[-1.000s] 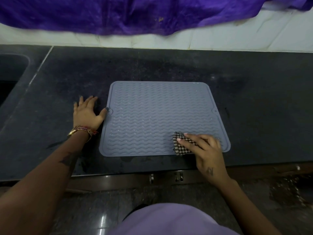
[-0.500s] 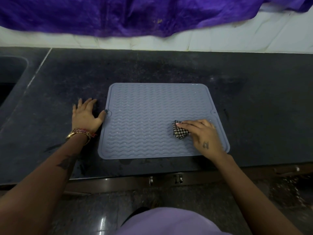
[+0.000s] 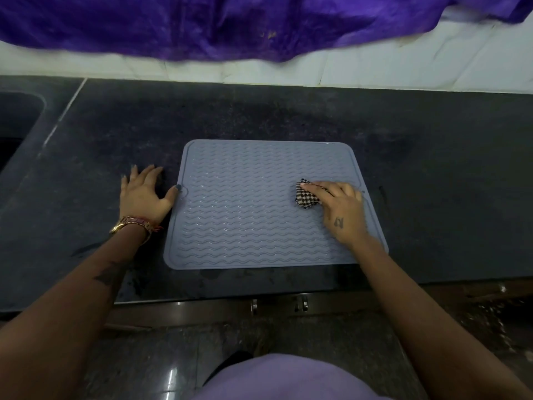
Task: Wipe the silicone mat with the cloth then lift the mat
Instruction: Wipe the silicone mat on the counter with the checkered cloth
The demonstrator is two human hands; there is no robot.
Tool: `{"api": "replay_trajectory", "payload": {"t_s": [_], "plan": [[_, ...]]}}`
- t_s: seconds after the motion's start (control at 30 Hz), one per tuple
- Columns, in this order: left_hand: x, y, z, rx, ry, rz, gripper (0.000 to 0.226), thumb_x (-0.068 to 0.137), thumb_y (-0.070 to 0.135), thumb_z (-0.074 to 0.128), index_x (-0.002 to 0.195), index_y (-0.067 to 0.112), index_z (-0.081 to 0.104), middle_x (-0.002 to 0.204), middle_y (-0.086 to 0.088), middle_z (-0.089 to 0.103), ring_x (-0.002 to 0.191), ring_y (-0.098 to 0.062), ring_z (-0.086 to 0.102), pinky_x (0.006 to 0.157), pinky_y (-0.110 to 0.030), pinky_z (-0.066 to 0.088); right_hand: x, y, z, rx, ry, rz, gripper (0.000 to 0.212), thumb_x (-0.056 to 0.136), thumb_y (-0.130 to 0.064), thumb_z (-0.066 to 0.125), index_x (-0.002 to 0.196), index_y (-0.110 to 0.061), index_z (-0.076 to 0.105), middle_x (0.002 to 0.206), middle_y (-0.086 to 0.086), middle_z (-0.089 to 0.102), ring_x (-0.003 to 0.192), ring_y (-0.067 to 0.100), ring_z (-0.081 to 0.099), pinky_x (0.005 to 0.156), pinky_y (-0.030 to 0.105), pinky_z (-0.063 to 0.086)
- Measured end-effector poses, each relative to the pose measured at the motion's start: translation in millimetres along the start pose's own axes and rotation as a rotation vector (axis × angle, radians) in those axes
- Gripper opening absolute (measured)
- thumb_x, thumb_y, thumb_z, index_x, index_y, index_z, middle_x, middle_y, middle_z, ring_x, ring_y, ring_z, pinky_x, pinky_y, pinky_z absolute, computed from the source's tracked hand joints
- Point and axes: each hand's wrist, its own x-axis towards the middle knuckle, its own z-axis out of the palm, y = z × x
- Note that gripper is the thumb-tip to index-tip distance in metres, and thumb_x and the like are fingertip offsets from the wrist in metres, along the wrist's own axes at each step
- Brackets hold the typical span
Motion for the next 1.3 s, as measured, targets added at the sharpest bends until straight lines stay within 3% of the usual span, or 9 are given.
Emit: {"api": "replay_trajectory", "payload": {"t_s": [0.13,0.23,0.3,0.4,0.53,0.7,0.83,1.1,1.3], "plan": [[0.4,0.0,-0.2,0.003,0.009,0.003,0.077,0.075,0.056,0.039,0.137,0.012,0.044,0.147,-0.011,0.039,0.142,-0.034,0.017,0.117,-0.048,0.007,15.6,14.4,-12.4,0.135,-0.131,-0.071,0.055,0.086,0.005,0.05,0.127,-0.031,0.055,0.124,-0.002,0.062,0.105,0.028,0.053,0.09,0.042,0.039],[0.8,-0.8,0.8,0.012,0.01,0.007,0.077,0.075,0.057,0.039,0.137,0.012,0.043,0.147,-0.012,0.038,0.142,-0.035,0.017,0.117,-0.048,0.008,5.8,20.7,-20.0,0.094,0.009,0.013,0.053,0.084,0.004,0.052,0.124,-0.031,0.059,0.121,-0.004,0.063,0.101,0.028,0.053,0.085,0.04,0.041],[1.1,-1.0,1.2,0.013,0.011,0.007,0.077,0.075,0.057,0.038,0.137,0.011,0.043,0.146,-0.012,0.039,0.141,-0.035,0.017,0.117,-0.048,0.008,-11.0,17.2,-16.6,0.006,-0.042,0.086,0.05,0.09,-0.004,0.051,0.127,-0.037,0.054,0.128,-0.009,0.057,0.105,0.025,0.048,0.087,0.037,0.032],[0.6,-0.3,1.5,0.019,0.017,0.013,0.078,0.075,0.058,0.038,0.137,0.011,0.044,0.146,-0.013,0.039,0.141,-0.036,0.018,0.116,-0.049,0.008,-13.5,19.9,-14.8,0.042,-0.1,0.076,0.049,0.091,-0.005,0.049,0.128,-0.037,0.054,0.131,-0.009,0.055,0.109,0.025,0.047,0.09,0.035,0.031],[0.1,0.7,0.1,0.026,0.009,0.008,0.078,0.075,0.059,0.037,0.137,0.011,0.043,0.147,-0.013,0.038,0.141,-0.036,0.017,0.117,-0.049,0.008,-21.6,20.8,-21.3,0.151,-0.018,0.044,0.054,0.082,0.005,0.054,0.123,-0.03,0.06,0.122,-0.002,0.063,0.101,0.029,0.054,0.088,0.044,0.042],[-0.7,2.4,-1.4,0.026,-0.005,0.006,0.079,0.075,0.059,0.037,0.137,0.011,0.042,0.147,-0.013,0.037,0.141,-0.035,0.017,0.117,-0.048,0.007,-44.0,9.4,-17.6,0.11,0.014,0.048,0.052,0.082,0.006,0.056,0.121,-0.029,0.062,0.121,-0.004,0.063,0.099,0.027,0.053,0.086,0.034,0.033],[-1.8,3.3,-2.3,0.026,0.008,0.004,0.078,0.075,0.058,0.037,0.137,0.01,0.043,0.147,-0.013,0.038,0.142,-0.035,0.017,0.117,-0.048,0.008,-52.3,8.9,-24.1,0.184,0.042,-0.022,0.054,0.076,0.012,0.058,0.118,-0.022,0.064,0.116,0.003,0.066,0.093,0.033,0.058,0.081,0.045,0.047],[-2.6,2.2,-1.5,0.025,0.002,0.016,0.08,0.075,0.059,0.036,0.136,0.009,0.044,0.147,-0.013,0.038,0.14,-0.037,0.018,0.116,-0.049,0.009,-73.5,-2.8,-29.2,0.188,0.042,-0.008,0.052,0.078,0.007,0.052,0.117,-0.024,0.064,0.118,0.001,0.065,0.096,0.031,0.056,0.082,0.043,0.044],[-1.4,2.3,-1.6,0.019,-0.006,0.014,0.079,0.075,0.059,0.036,0.137,0.01,0.043,0.147,-0.013,0.037,0.141,-0.037,0.017,0.117,-0.048,0.007,-98.0,-14.8,-27.9,0.141,0.081,-0.029,0.062,0.071,0.015,0.062,0.116,-0.028,0.064,0.12,-0.005,0.063,0.093,0.027,0.055,0.08,0.036,0.039]]}}
